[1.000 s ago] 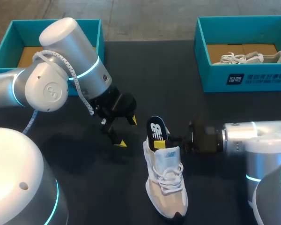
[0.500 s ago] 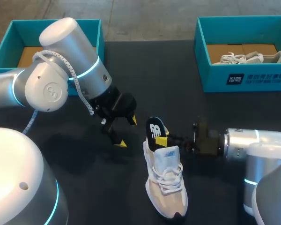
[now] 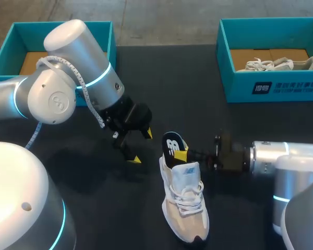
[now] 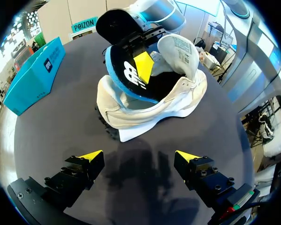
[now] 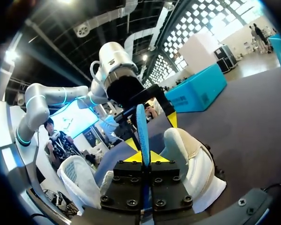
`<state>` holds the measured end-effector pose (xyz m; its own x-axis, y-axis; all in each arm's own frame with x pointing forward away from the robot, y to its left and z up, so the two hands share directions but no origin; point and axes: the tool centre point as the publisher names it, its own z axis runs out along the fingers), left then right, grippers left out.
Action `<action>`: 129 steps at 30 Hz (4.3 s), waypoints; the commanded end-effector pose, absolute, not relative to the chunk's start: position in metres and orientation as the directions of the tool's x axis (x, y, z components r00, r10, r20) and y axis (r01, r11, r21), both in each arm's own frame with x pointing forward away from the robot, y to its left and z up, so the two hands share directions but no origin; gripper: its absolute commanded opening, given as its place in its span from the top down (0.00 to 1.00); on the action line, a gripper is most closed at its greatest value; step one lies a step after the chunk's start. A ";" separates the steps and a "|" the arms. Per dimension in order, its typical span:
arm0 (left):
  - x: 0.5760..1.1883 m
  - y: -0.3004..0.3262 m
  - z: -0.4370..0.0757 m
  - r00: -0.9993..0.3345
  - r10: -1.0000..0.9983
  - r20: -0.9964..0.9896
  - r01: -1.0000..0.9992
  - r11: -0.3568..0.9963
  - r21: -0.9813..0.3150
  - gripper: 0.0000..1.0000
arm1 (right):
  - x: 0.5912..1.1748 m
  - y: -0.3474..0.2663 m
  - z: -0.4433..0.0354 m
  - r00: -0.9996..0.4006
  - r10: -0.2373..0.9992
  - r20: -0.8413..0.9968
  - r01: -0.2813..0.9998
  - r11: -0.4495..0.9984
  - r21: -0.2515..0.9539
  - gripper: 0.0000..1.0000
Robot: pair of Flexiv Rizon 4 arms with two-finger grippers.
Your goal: Take the shoe out of the shoebox, open the shoe tongue, remove and reinsert the insole, then place the shoe into the shoebox
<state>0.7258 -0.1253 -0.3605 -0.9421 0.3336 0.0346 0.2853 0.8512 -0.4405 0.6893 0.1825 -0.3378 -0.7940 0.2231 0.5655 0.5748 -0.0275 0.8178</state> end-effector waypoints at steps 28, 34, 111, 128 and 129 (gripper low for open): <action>0.725 -0.125 -0.361 -0.942 0.334 0.034 0.286 0.851 -0.440 0.00 | 0.678 0.182 -0.337 -0.783 0.222 0.581 0.604 0.050 0.795 0.55; 0.725 -0.125 -0.361 -0.942 0.334 0.034 0.286 0.851 -0.440 0.00 | 0.683 0.180 -0.331 -0.798 0.233 0.557 0.578 0.032 0.815 0.69; 0.725 -0.125 -0.361 -0.942 0.334 0.034 0.286 0.851 -0.440 0.00 | 0.674 0.183 -0.358 -0.591 0.114 0.799 0.802 0.196 0.565 1.00; 0.725 -0.125 -0.361 -0.942 0.334 0.034 0.286 0.851 -0.440 0.00 | 0.690 0.195 -0.345 -0.601 0.072 0.796 0.785 0.242 0.571 0.89; 0.725 -0.125 -0.361 -0.942 0.334 0.034 0.286 0.851 -0.440 0.00 | 0.690 0.196 -0.346 -0.599 0.072 0.797 0.785 0.245 0.568 1.00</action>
<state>0.7258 -0.1253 -0.3605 -0.9421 0.3336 0.0346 0.2853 0.8512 -0.4405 0.6863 0.1925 -0.3427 -0.6028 0.0759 0.7943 0.7853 0.2327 0.5737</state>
